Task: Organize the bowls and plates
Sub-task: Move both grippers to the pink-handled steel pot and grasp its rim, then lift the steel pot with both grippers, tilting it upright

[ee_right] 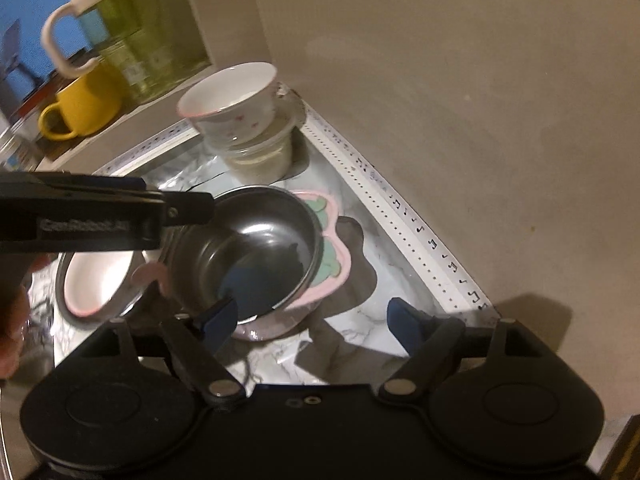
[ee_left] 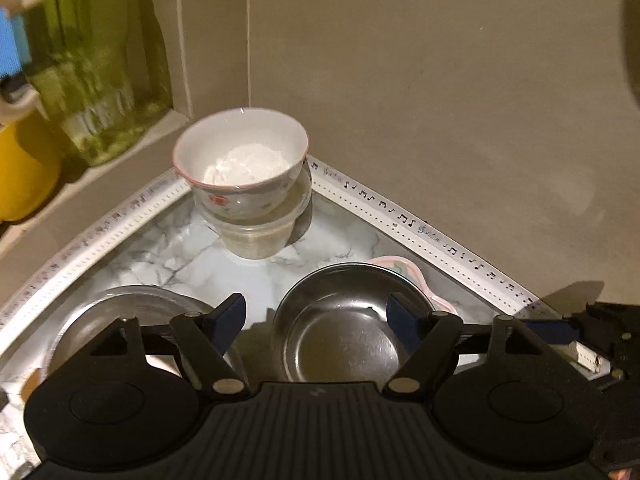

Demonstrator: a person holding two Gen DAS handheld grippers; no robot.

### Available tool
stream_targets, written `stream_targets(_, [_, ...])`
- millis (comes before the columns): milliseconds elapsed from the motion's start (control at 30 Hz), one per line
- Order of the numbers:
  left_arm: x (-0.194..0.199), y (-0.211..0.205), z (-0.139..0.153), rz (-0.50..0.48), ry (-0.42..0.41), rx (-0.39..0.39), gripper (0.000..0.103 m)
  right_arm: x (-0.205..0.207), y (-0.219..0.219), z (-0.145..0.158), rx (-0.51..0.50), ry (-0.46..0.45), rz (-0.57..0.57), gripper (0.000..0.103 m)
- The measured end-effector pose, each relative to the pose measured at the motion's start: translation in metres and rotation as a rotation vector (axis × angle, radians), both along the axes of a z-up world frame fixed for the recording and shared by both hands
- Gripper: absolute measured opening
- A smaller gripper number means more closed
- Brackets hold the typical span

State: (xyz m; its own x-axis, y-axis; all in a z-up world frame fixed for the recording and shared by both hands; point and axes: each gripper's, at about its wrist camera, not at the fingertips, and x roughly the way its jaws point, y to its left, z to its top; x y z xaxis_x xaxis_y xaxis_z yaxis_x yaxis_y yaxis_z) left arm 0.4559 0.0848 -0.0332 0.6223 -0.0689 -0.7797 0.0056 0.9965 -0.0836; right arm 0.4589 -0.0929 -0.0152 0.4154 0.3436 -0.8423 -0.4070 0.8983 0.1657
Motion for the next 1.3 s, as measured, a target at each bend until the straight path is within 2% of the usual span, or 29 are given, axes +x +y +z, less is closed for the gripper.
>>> stream_targets(233, [0.019, 0.004, -0.025, 0.006, 0.062, 0.017, 0.076, 0.017, 0.008, -0.013, -0.007, 0.033, -0.015, 0.07])
stream_targets(267, [0.021, 0.005, -0.027, 0.006, 0.067, 0.019, 0.072, 0.019, 0.009, -0.015, -0.007, 0.039, -0.016, 0.069])
stream_targets(300, [0.023, 0.005, -0.029, 0.003, 0.077, 0.022, 0.062, 0.02, 0.01, -0.016, -0.008, 0.044, -0.018, 0.068])
stream_targets(367, [0.026, 0.007, -0.033, 0.0, 0.099, 0.02, 0.057, 0.023, 0.011, -0.02, -0.013, 0.059, -0.018, 0.061])
stream_targets(433, [0.028, 0.007, -0.037, 0.004, 0.107, 0.03, 0.052, 0.026, 0.012, -0.023, -0.012, 0.072, -0.026, 0.059])
stream_targets(500, [0.029, 0.008, -0.04, 0.007, 0.121, 0.029, 0.042, 0.028, 0.014, -0.025, -0.008, 0.083, -0.026, 0.056])
stream_targets(733, [0.035, 0.011, -0.044, 0.02, 0.144, 0.035, 0.032, 0.029, 0.019, -0.031, -0.009, 0.105, -0.014, 0.044])
stream_targets(967, [0.037, 0.011, -0.046, 0.042, 0.15, 0.071, 0.016, 0.028, 0.02, -0.032, -0.015, 0.098, -0.017, 0.042])
stream_targets(1100, [0.035, 0.012, -0.045, 0.053, 0.149, 0.069, 0.013, 0.028, 0.019, -0.032, -0.016, 0.093, -0.025, 0.04])
stream_targets(1300, [0.03, 0.006, -0.042, 0.055, 0.14, 0.071, 0.011, 0.028, 0.018, -0.029, -0.022, 0.086, -0.034, 0.031])
